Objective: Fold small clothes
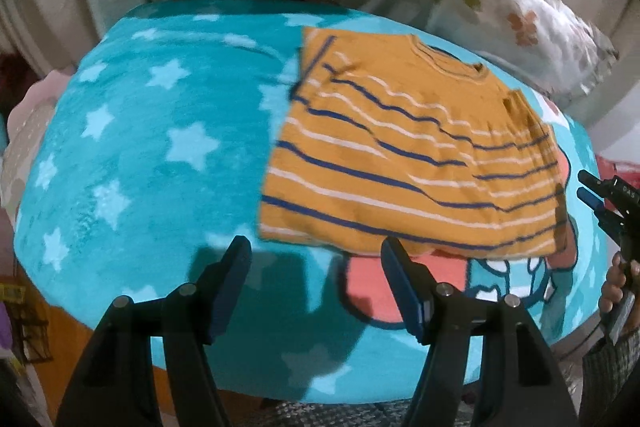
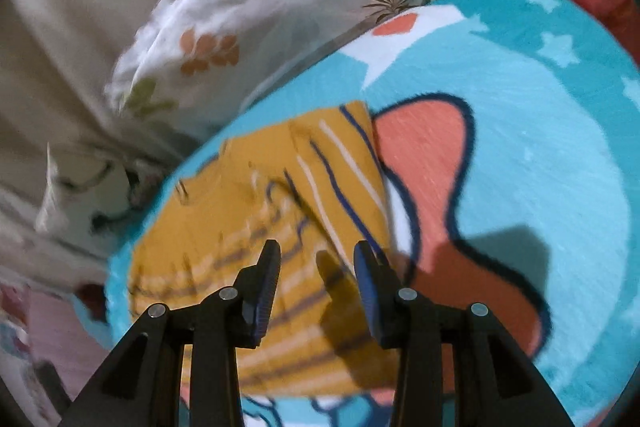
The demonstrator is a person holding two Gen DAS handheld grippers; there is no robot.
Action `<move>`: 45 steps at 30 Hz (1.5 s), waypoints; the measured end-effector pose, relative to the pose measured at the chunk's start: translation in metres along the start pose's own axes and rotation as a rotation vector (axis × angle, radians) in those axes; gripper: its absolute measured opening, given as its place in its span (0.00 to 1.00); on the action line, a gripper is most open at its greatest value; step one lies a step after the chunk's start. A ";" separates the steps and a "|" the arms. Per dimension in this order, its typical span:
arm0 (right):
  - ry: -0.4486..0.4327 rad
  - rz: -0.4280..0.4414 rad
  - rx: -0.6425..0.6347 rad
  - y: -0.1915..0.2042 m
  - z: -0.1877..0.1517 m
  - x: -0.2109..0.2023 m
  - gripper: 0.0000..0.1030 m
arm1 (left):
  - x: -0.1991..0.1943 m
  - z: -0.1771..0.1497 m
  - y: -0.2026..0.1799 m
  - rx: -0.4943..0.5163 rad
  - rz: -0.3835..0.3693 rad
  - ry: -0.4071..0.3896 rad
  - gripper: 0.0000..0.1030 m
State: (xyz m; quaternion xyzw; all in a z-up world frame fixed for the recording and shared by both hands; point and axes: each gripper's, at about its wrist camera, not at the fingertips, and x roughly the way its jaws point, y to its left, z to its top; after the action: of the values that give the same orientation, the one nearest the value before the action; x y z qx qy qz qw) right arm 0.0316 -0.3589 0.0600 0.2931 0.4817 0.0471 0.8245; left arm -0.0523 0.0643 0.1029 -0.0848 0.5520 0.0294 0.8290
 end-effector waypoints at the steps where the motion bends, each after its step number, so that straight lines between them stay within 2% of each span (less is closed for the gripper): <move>1: 0.003 -0.010 -0.023 0.004 -0.006 -0.001 0.40 | 0.001 -0.001 -0.004 0.013 0.001 0.001 0.65; 7: 0.041 -0.006 -0.152 0.036 -0.034 0.006 0.42 | 0.002 -0.010 -0.025 0.101 0.067 -0.001 0.65; 11: 0.090 -0.006 -0.205 0.052 -0.045 0.028 0.42 | 0.002 -0.015 -0.023 0.104 0.088 0.007 0.65; 15: 0.142 -0.063 -0.191 0.043 -0.052 0.050 0.43 | -0.001 -0.018 -0.019 0.094 0.099 0.005 0.65; 17: 0.154 -0.063 -0.175 0.037 -0.052 0.053 0.43 | -0.003 -0.019 -0.019 0.094 0.105 0.000 0.65; 31: 0.117 -0.064 -0.126 0.016 -0.058 0.015 0.49 | -0.013 -0.032 -0.036 0.135 0.121 -0.018 0.65; 37: 0.063 -0.054 -0.214 0.040 -0.053 0.002 0.50 | -0.012 -0.044 -0.041 0.135 0.138 -0.004 0.66; 45: 0.107 0.001 -0.364 0.093 -0.024 0.044 0.54 | -0.011 -0.064 -0.041 0.119 0.183 0.021 0.67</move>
State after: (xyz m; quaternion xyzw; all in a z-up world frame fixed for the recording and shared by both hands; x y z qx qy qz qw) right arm 0.0543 -0.2560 0.0670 0.1366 0.5083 0.1492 0.8371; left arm -0.1092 0.0128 0.0930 0.0151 0.5668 0.0715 0.8206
